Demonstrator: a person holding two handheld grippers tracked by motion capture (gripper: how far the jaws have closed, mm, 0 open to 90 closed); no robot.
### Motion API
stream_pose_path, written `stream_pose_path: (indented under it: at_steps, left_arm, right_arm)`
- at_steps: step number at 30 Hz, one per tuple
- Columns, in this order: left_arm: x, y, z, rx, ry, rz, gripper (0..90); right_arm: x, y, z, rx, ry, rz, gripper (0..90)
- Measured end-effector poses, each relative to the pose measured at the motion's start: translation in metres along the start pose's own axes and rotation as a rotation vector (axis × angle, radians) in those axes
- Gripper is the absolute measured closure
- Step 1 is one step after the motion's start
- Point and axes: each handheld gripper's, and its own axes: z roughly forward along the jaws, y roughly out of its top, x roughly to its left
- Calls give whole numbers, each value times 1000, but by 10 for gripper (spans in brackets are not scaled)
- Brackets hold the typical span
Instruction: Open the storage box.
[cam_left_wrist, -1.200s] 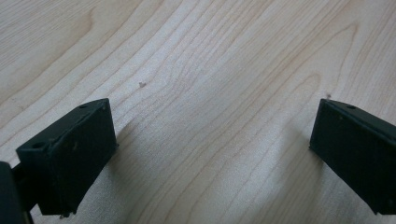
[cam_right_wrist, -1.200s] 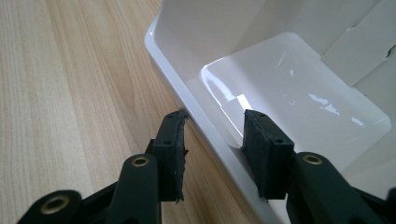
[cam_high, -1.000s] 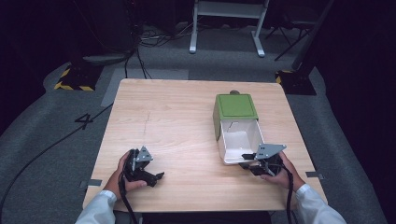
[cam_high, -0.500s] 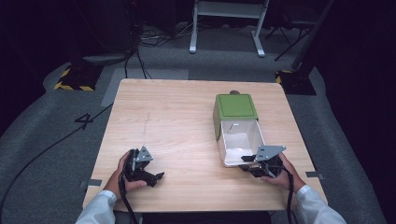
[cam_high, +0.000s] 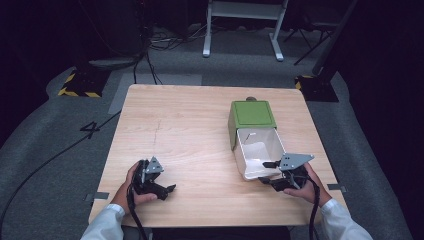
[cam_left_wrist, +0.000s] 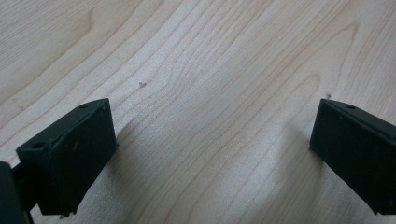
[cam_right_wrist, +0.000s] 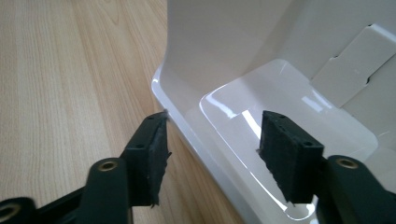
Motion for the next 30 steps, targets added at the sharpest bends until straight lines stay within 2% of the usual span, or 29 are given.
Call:
stream_pose_path:
  at_steps: [8, 13, 24, 30]
  left_arm:
    - [0, 0, 0, -1, 0, -2, 5]
    - [0, 0, 0, 0, 0, 0, 5]
    - [0, 0, 0, 0, 0, 0, 5]
    - [0, 0, 0, 0, -1, 0, 5]
  right_arm:
    - [-2, 3, -5, -37, -16, 16, 344]
    - [0, 6, -2, -36, -35, 18, 257]
    - [0, 12, -9, -80, -55, 22, 250]
    - [-1, 15, -24, -103, -75, 24, 246]
